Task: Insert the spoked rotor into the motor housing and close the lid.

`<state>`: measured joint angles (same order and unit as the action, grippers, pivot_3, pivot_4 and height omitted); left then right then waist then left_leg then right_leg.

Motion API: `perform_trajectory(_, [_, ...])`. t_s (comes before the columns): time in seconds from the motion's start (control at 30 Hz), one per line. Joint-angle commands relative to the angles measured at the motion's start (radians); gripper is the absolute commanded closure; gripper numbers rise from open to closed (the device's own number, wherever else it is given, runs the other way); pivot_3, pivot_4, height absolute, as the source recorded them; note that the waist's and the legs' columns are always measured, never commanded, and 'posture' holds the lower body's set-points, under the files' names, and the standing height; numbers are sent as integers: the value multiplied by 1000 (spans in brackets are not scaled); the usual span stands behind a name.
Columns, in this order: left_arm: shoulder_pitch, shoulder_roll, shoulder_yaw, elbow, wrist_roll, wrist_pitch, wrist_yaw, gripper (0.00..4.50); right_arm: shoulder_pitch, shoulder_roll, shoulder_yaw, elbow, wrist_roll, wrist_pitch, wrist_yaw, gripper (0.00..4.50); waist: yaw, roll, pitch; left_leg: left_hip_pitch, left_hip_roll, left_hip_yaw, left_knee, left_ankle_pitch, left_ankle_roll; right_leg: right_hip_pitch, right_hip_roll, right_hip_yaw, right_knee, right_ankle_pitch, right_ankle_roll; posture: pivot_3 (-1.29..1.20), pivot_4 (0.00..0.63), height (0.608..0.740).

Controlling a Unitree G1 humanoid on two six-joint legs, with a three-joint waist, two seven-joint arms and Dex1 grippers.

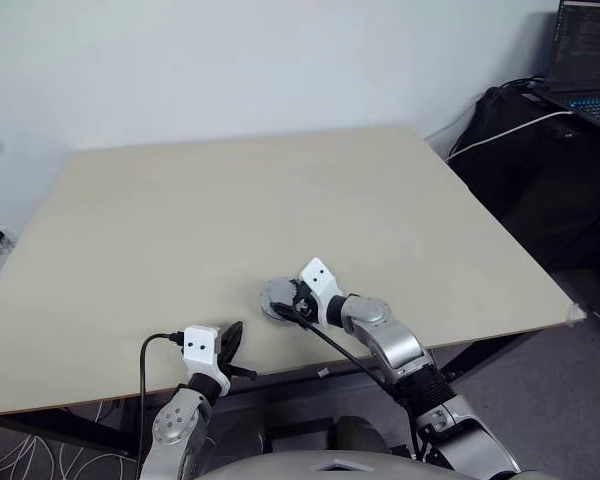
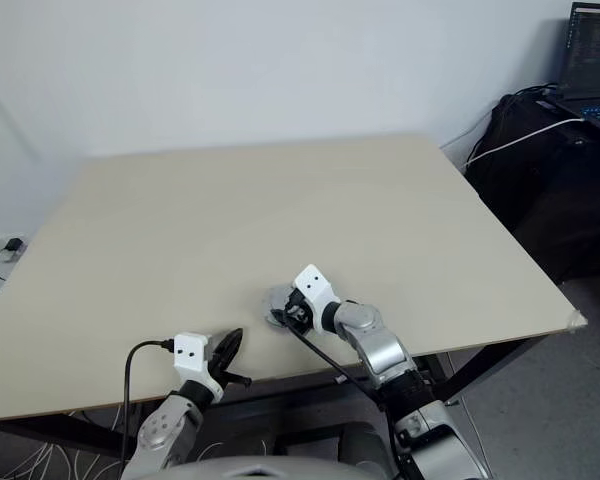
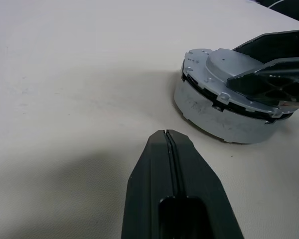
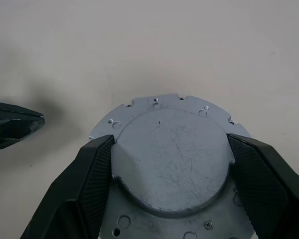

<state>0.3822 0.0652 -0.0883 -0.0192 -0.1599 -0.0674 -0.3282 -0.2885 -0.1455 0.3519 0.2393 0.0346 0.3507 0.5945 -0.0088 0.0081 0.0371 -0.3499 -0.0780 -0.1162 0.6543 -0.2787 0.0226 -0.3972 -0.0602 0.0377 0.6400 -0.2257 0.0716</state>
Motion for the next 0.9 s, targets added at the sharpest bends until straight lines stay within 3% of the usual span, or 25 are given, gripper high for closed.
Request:
perform_trajectory(0.03, [-3, 0, -1, -34, -7, -9, -1, 4500, -14, -10, 21, -11, -36, -3, -5, 1245, 0, 0, 0, 0, 0, 0, 0, 0, 0, 0, 0, 0, 0, 0, 0, 0, 0, 740])
perform_trajectory(0.9, [-12, 1, 9, 15, -13, -37, -12, 4500, -37, -2, 18, -8, -69, 109, -41, 1245, -1, 0, 0, 3, 0, 0, 0, -1, -2, 3, 0, 0, 0, -1, -2, 0, 0, 740])
